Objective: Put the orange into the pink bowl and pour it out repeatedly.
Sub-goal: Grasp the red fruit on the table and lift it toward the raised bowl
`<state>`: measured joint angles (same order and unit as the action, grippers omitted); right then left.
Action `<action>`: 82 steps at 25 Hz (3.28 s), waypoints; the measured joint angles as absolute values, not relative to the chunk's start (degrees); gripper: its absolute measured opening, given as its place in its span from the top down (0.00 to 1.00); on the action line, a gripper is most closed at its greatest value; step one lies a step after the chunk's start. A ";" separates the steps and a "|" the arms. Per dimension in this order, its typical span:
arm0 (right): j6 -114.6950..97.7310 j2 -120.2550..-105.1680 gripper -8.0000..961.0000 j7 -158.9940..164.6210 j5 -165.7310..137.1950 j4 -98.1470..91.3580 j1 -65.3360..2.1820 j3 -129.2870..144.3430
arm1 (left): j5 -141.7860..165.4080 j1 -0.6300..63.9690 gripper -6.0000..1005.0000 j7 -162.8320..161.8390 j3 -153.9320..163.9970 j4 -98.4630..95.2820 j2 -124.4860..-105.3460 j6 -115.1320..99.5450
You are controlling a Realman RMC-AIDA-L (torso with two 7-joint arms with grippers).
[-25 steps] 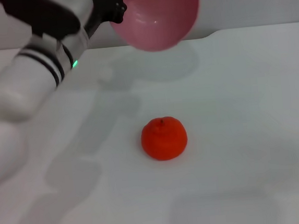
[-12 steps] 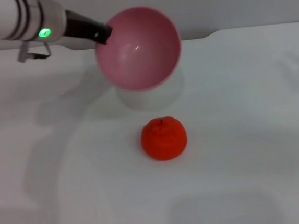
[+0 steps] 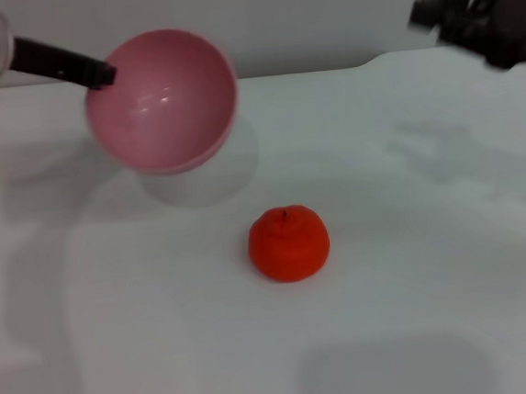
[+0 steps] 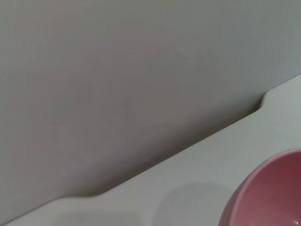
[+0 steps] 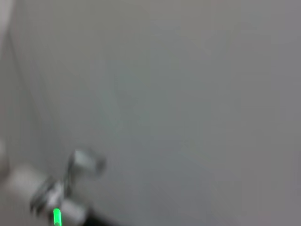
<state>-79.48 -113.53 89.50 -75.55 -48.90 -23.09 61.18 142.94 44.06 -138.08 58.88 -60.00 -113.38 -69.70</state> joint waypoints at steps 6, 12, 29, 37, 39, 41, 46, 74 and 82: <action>-78.51 -113.89 0.56 106.92 -100.30 -59.37 -27.56 61.28 | 145.17 42.61 0.95 -138.79 56.12 -59.96 -112.18 -70.16; -79.40 -116.80 0.55 117.62 -121.27 -61.67 -35.09 61.73 | 145.13 41.68 0.95 -138.82 55.89 -59.84 -111.93 -70.26; -73.72 -119.02 0.33 121.53 -128.79 -59.47 -39.99 79.30 | 145.01 41.63 0.95 -138.88 56.33 -59.69 -112.40 -70.71; -68.12 -119.16 0.33 121.66 -126.33 -57.64 -39.82 84.11 | 144.98 41.94 0.95 -138.88 56.45 -59.76 -112.86 -71.24; -66.41 -119.21 0.33 121.67 -125.24 -56.95 -39.89 85.27 | 144.97 42.15 0.95 -138.87 56.45 -59.84 -113.32 -71.53; -64.53 -119.19 0.33 121.68 -124.54 -56.25 -40.20 86.77 | 144.98 42.21 0.95 -138.87 56.45 -59.86 -113.43 -71.54; -61.71 -119.17 0.33 121.71 -123.26 -53.97 -41.09 89.98 | 144.99 42.51 0.95 -138.72 56.42 -60.05 -114.11 -72.04; -56.20 -119.29 0.62 122.20 -120.64 -47.69 -42.20 91.66 | 145.02 42.36 0.95 -138.25 57.39 -60.12 -114.34 -72.13; -56.69 -118.57 0.82 123.85 -121.76 -60.10 -36.08 89.19 | 145.01 42.29 0.95 -138.25 57.38 -60.12 -114.25 -72.09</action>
